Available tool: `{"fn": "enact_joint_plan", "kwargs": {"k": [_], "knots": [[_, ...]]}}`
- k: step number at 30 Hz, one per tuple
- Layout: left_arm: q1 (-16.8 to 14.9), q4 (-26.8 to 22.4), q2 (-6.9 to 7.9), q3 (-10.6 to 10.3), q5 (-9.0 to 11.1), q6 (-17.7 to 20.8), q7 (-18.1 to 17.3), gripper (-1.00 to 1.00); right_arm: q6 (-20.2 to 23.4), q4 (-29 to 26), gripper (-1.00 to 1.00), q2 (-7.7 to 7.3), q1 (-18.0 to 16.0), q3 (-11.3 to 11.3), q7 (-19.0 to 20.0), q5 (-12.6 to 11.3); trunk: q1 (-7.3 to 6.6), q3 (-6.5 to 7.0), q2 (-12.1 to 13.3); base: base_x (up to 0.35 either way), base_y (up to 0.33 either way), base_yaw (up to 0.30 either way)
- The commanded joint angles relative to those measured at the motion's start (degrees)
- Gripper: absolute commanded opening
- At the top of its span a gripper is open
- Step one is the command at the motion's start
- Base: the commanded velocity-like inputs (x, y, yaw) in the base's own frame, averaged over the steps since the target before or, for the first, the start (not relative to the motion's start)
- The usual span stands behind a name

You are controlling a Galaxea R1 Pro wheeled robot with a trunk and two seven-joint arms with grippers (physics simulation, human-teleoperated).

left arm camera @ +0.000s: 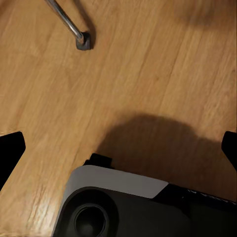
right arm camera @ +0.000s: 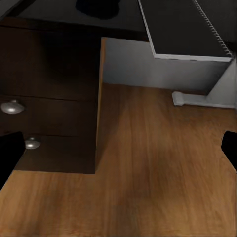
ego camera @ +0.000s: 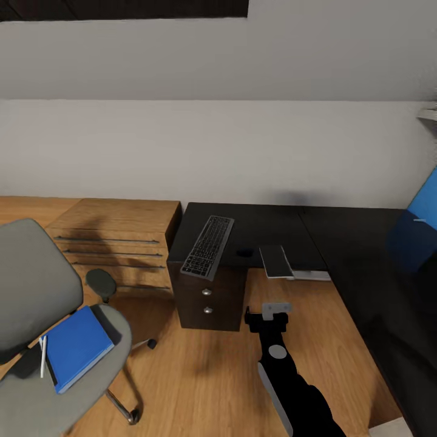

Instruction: In the bedroom, organize the workspace by keeping the computer under the desk, ensuring the monitor is on the desk, placing the keyboard on the desk next to the monitor, placing the mouse on the desk next to the keyboard, moving the folder from the swivel chair onto the desk next to the mouse, stacking the notebook on top of the folder with the pen on top of the notebook, and positioning the swivel chair next to the desk.

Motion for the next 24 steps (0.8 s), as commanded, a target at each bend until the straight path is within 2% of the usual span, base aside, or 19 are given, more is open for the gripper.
{"fn": "enact_joint_plan", "kwargs": {"k": [1, 6, 9, 14, 21, 24], "knots": [[-0.02, 0.02, -0.01, -0.10, 0.05, -0.17, 0.20, 1.00, 0.31, 0.54, 1.00, -0.01, -0.04, 0.15, -0.30, 0.07, -0.03, -0.05, -0.04, -0.315, -0.128, 0.000], [-0.02, 0.02, -0.01, -0.10, 0.05, -0.09, 0.18, 1.00, -2.39, 3.76, 1.00, 0.02, -0.04, 0.23, -0.21, 0.55, -0.03, -0.05, -0.04, -0.315, -0.135, 0.000], [-0.02, 0.02, -0.04, -0.12, 0.05, 0.22, 0.17, 1.00, -6.63, 5.91, 1.00, 0.03, -0.04, 0.25, -0.14, 1.99, -0.03, -0.05, -0.04, -0.314, -0.142, 0.000], [-0.02, 0.02, -0.04, -0.12, 0.05, 0.38, 0.17, 1.00, -9.86, 8.94, 1.00, 0.07, -0.04, 0.26, -0.14, 3.31, -0.03, -0.05, -0.04, -0.314, -0.145, 0.000], [-0.02, 0.02, -0.03, -0.10, 0.04, 0.29, 0.19, 1.00, -13.42, 13.96, 1.00, 0.18, -0.04, 0.32, -0.05, 3.85, -0.03, -0.05, -0.04, -0.256, -0.139, 0.000], [-0.02, 0.07, 0.00, -0.08, 0.04, -0.66, 0.21, 1.00, -16.60, 17.56, 1.00, 0.23, -0.04, 0.25, -0.02, 3.83, -0.03, -0.05, -0.04, -0.103, -0.100, 0.000]]}}
